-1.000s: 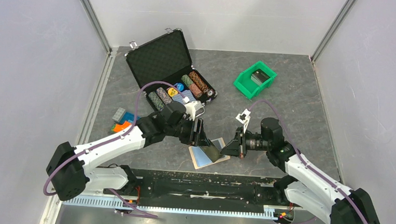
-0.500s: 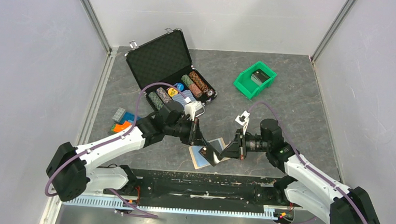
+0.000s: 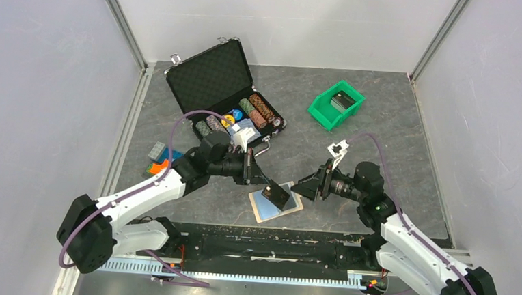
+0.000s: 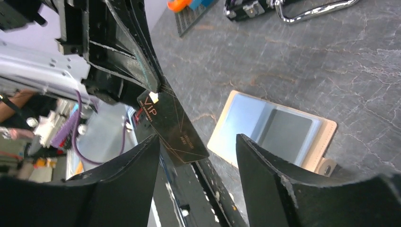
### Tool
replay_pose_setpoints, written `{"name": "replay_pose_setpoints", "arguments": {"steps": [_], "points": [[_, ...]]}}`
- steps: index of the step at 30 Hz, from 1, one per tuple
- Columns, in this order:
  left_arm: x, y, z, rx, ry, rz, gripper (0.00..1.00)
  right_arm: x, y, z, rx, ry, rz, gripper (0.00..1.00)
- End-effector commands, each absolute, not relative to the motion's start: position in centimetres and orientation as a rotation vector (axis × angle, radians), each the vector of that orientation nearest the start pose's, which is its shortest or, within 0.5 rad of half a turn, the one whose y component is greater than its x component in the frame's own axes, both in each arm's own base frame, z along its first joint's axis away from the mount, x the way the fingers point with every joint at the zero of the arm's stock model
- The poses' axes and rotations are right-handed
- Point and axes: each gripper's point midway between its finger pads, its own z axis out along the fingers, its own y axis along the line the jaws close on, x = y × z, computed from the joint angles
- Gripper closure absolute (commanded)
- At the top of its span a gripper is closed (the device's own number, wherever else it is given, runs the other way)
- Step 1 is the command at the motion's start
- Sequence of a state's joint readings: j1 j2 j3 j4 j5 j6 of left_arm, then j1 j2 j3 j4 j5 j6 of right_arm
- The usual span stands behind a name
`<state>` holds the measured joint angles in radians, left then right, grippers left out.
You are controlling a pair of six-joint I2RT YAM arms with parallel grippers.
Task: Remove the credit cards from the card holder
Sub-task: Remove the credit card from the card holder.
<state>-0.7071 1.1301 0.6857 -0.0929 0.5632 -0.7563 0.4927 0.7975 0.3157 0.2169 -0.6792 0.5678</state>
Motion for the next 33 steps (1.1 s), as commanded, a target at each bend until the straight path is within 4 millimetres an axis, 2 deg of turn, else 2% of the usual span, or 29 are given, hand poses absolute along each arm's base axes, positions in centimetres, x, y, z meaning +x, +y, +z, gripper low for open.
{"name": "replay_pose_setpoints", "arguments": {"steps": [1, 5, 9, 11, 16, 27, 33], "points": [[18.2, -30.3, 20.4, 0.189, 2.196, -1.49, 0.98, 17.8, 23.5, 17.4, -0.224, 1.833, 1.432, 0.36], [19.1, -30.5, 22.2, 0.127, 2.114, -1.522, 0.98, 16.6, 23.3, 18.1, -0.115, 1.73, 1.594, 0.37], [19.9, -30.0, 23.2, 0.059, 2.05, -1.511, 0.98, 16.0, 23.0, 19.2, -0.054, 1.648, 1.686, 0.4], [20.3, -29.7, 23.4, 0.01, 2.025, -1.499, 0.98, 15.5, 22.8, 18.7, -0.02, 1.643, 1.717, 0.41], [20.6, -29.3, 23.9, -0.061, 1.975, -1.524, 0.98, 14.7, 22.5, 20.6, 0.0, 1.542, 1.81, 0.43], [20.4, -29.4, 24.0, -0.108, 1.948, -1.588, 0.98, 15.0, 23.9, 19.6, -0.005, 1.606, 1.8, 0.46], [20.7, -28.8, 24.4, -0.129, 1.927, -1.55, 0.98, 15.5, 24.2, 19.2, 0.003, 1.64, 1.771, 0.46]]}}
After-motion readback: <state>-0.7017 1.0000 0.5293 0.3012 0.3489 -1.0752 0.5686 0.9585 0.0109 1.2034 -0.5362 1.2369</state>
